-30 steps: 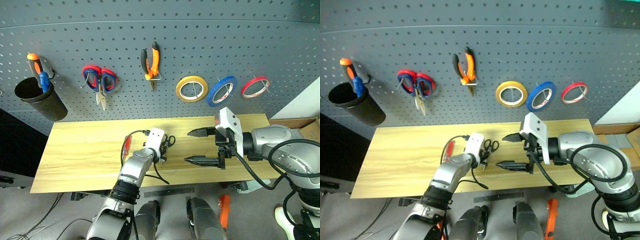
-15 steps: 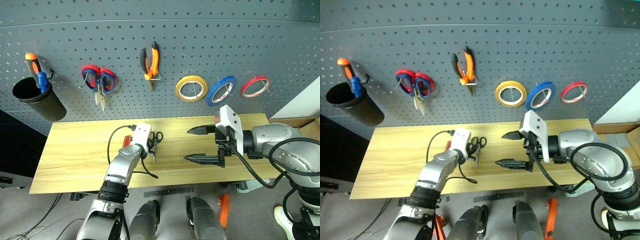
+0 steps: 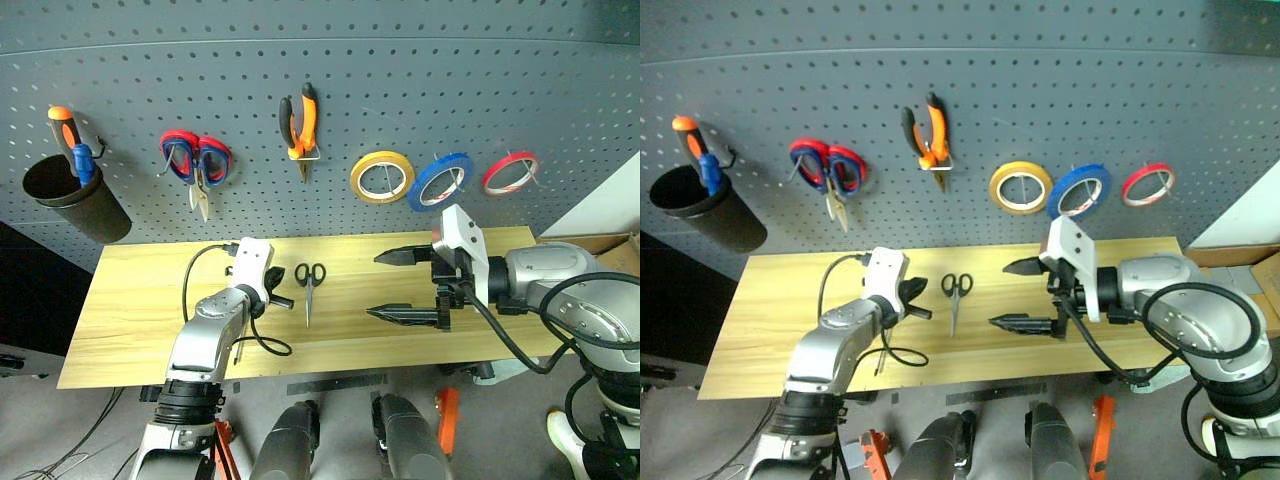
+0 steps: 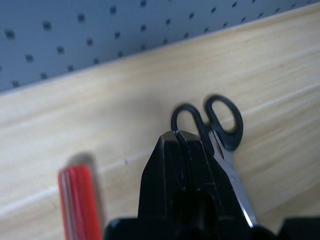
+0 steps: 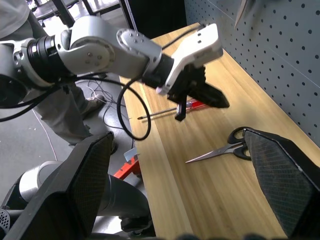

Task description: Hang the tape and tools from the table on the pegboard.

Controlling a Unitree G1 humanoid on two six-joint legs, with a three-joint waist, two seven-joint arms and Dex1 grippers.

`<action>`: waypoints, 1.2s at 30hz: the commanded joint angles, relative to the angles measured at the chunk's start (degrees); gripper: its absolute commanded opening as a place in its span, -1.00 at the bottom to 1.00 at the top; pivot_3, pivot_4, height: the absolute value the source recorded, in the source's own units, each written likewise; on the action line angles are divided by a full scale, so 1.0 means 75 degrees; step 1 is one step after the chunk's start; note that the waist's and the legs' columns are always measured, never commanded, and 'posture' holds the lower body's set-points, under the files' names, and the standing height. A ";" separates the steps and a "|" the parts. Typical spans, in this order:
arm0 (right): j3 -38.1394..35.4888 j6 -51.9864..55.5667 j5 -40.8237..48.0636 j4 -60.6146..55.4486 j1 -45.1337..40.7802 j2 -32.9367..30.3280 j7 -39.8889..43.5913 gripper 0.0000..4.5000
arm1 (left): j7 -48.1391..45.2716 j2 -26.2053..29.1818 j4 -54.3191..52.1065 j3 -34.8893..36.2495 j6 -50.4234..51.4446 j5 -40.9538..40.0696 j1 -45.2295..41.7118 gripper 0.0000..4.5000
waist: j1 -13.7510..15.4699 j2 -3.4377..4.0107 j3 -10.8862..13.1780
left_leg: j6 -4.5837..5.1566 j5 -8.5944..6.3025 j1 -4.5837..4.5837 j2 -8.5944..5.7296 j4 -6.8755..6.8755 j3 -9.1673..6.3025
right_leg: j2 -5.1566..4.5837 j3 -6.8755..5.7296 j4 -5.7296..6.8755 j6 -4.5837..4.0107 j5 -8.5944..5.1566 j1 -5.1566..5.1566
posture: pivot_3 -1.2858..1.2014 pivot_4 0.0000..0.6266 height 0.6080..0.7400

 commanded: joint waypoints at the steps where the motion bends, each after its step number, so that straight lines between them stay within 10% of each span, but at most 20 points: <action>1: -0.0123 -0.0180 0.0081 -0.0113 -0.0109 -0.0067 0.0098 1.00 | 0.0117 -0.0063 -0.0463 -0.0386 0.0526 0.0095 -0.0193 -0.73 | 0.0000 0.0000 0.0000 | 0.0000 0.0000 -0.0002 0.0001 0.0000 -0.0005 | 0.0000 -0.0005 -0.0001 0.0000 0.0000 0.0000 | -0.09 -0.09 1.00; 8: -0.0142 -0.0158 0.0070 -0.0151 -0.0085 -0.0157 0.0150 1.00 | 0.0556 -0.0641 -0.0679 -0.0829 0.1566 0.0112 -0.0416 0.33 | -0.0001 0.0000 0.0000 | 0.0001 0.0000 -0.0003 -0.0001 0.0000 -0.0006 | -0.0004 -0.0016 -0.0004 0.0000 0.0000 0.0003 | -0.10 -0.08 1.00; 36: 0.0406 -0.0602 -0.0275 -0.0307 -0.0005 -0.0409 0.0368 1.00 | 0.2432 -0.2198 0.0780 0.0216 0.2935 0.0316 -0.1143 0.33 | -0.0047 -0.0009 0.0005 | 0.0002 -0.0001 -0.0003 0.0000 0.0002 0.0002 | -0.0005 -0.0044 0.0001 0.0001 0.0001 0.0003 | -0.12 -0.06 1.00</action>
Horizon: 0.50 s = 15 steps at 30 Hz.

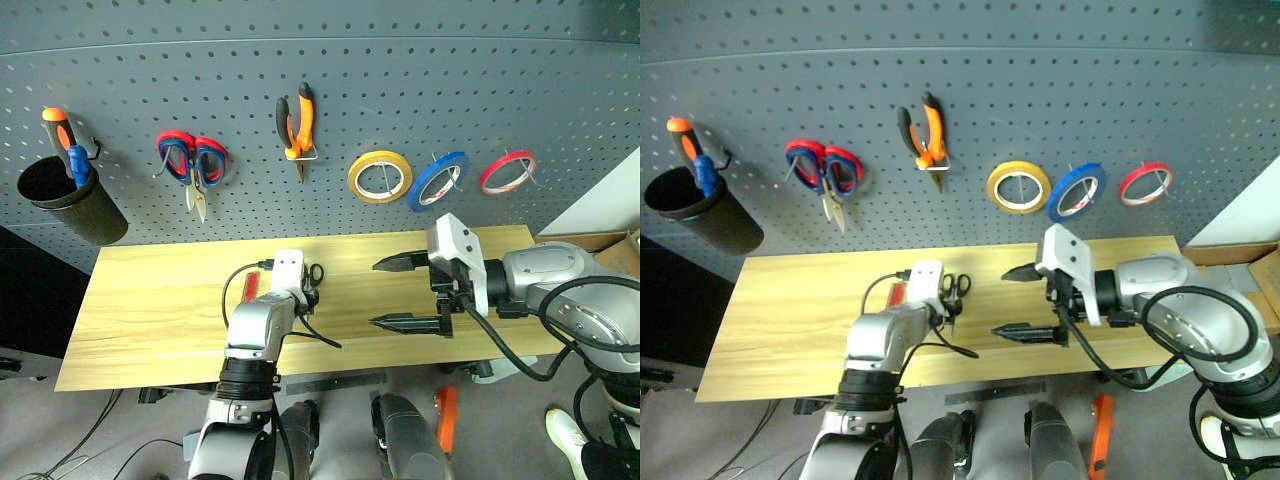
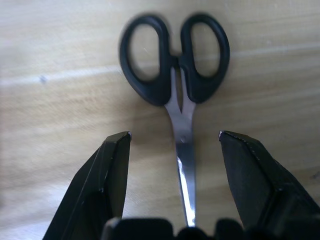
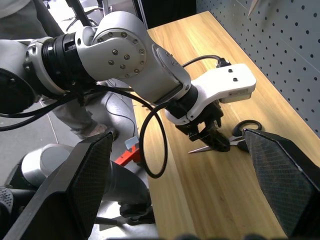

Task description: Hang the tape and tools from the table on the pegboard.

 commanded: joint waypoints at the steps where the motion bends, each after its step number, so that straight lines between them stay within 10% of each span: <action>1: -0.0056 -0.0160 -0.0014 -0.0278 0.0001 -0.0046 0.0059 1.00 | 0.0037 -0.0055 0.0114 -0.0045 -0.0066 0.0009 -0.0040 0.33 | 0.0000 0.0000 0.0000 | 0.0000 0.0000 0.0000 0.0000 0.0000 0.0000 | 0.0000 0.0000 0.0000 0.0000 0.0000 0.0000 | -0.12 -0.06 1.00; 6: -0.0065 -0.0151 0.0013 -0.0248 0.0029 -0.0018 0.0042 1.00 | 0.0187 -0.0132 0.0450 0.0177 -0.0166 0.0015 -0.0132 0.26 | 0.0001 -0.0002 0.0001 | 0.0000 0.0000 0.0000 0.0000 0.0002 0.0001 | -0.0001 0.0000 -0.0001 0.0000 0.0000 0.0001 | -0.12 -0.05 1.00; 15: -0.0081 -0.0108 0.0030 -0.0217 0.0045 0.0029 0.0034 1.00 | 0.0094 -0.0027 0.1127 0.0147 -0.0523 0.0033 -0.0343 -0.96 | 0.0003 -0.0002 0.0001 | 0.0000 0.0000 0.0001 -0.0001 0.0006 0.0000 | -0.0001 0.0001 0.0004 0.0001 0.0000 0.0005 | -0.12 -0.03 1.00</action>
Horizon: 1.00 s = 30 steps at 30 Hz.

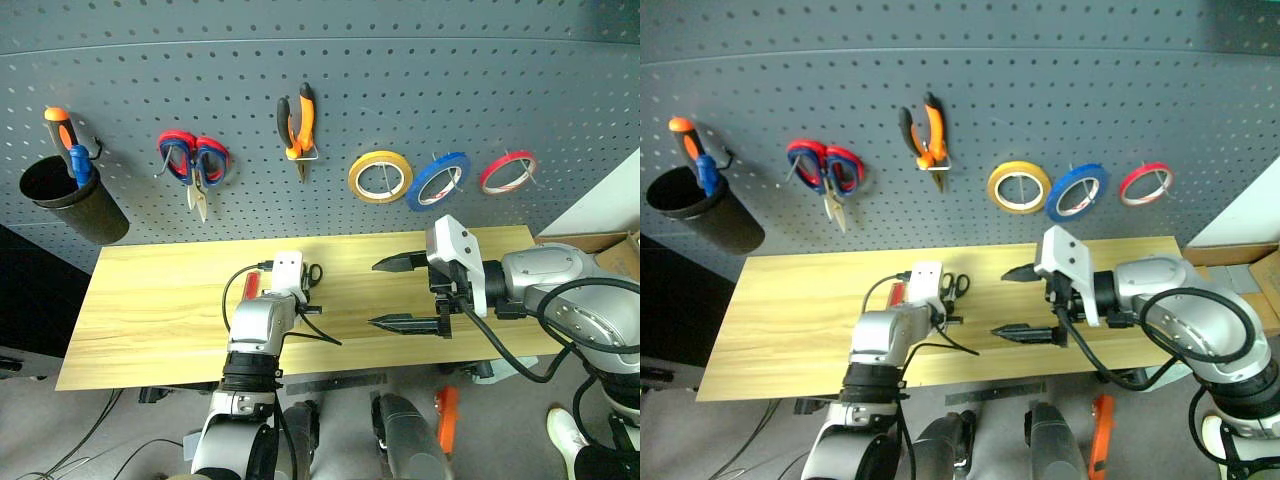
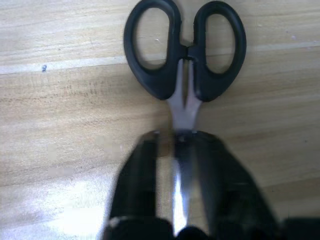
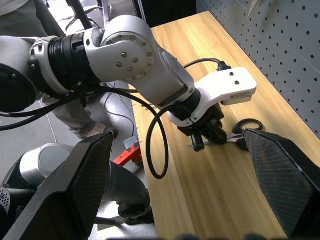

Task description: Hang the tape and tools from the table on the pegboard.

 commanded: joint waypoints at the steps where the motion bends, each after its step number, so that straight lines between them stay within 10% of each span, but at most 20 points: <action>1: -0.0095 -0.0074 0.0086 -0.0219 0.0009 -0.0001 0.0037 1.00 | -0.0076 0.0041 0.0326 -0.0100 -0.0160 0.0013 0.0009 -0.96 | -0.0001 0.0000 0.0000 | 0.0000 0.0000 0.0001 0.0000 0.0000 0.0001 | 0.0000 0.0001 0.0000 0.0000 0.0000 0.0000 | -0.12 -0.02 1.00; 14: -0.0486 -0.0239 0.0068 -0.0272 -0.0069 0.0118 -0.0297 1.00 | -0.1850 0.1465 -0.1921 -0.0521 -0.2003 -0.0269 0.1824 -0.96 | -0.0066 0.0000 0.0030 | -0.0001 -0.0001 0.0004 0.0013 -0.0011 0.0001 | -0.0001 0.0012 -0.0007 -0.0004 0.0002 -0.0005 | -0.14 0.02 1.00; 30: -0.0699 -0.0947 0.0311 0.0074 -0.0455 0.0357 0.0259 1.00 | -0.2818 0.3321 -0.6006 0.1330 -0.4207 -0.0790 0.4311 -0.96 | -0.0016 0.0022 0.0099 | 0.0012 -0.0009 0.0004 0.0054 -0.0020 0.0015 | 0.0009 -0.0029 -0.0088 -0.0030 0.0046 0.0015 | -0.09 0.03 1.00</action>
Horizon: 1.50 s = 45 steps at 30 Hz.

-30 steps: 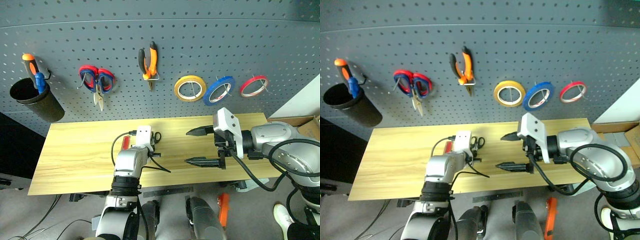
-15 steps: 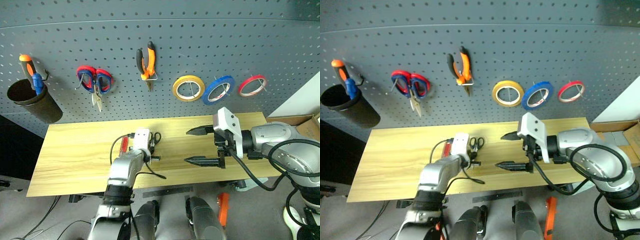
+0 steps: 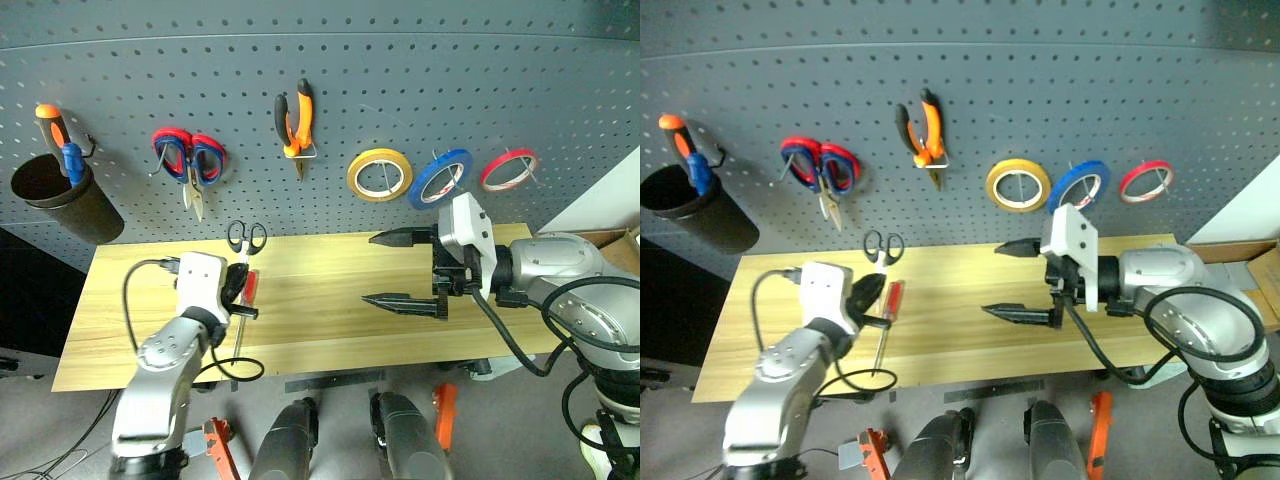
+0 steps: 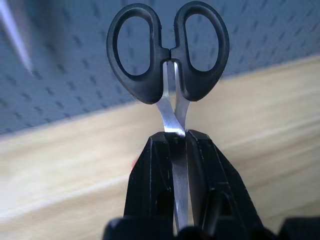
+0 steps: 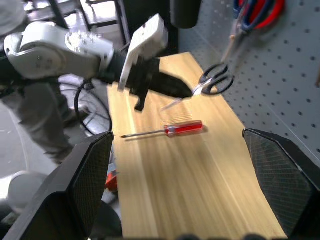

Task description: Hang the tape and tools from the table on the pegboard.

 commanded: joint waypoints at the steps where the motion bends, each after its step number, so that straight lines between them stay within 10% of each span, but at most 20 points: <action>1: -0.0225 -0.0153 0.0212 0.0002 -0.0219 -0.0027 0.0241 1.00 | -0.0145 0.0365 -0.0969 0.0461 -0.0480 0.0005 0.0297 -0.96 | 0.0006 0.0002 0.0001 | 0.0001 0.0000 0.0000 0.0001 -0.0001 0.0000 | 0.0000 -0.0001 -0.0001 -0.0001 0.0000 0.0000 | -0.08 0.03 1.00; 45: 0.0090 -0.1111 -0.0690 0.1308 -0.0939 0.0384 0.0863 1.00 | 0.0484 0.0462 -0.1050 0.1085 -0.0401 -0.0039 -0.0624 -0.96 | 0.0393 -0.0007 -0.0018 | -0.0009 0.0003 -0.0003 0.0000 0.0008 0.0011 | 0.0002 -0.0010 0.0006 -0.0004 0.0007 -0.0014 | -0.03 -0.23 1.00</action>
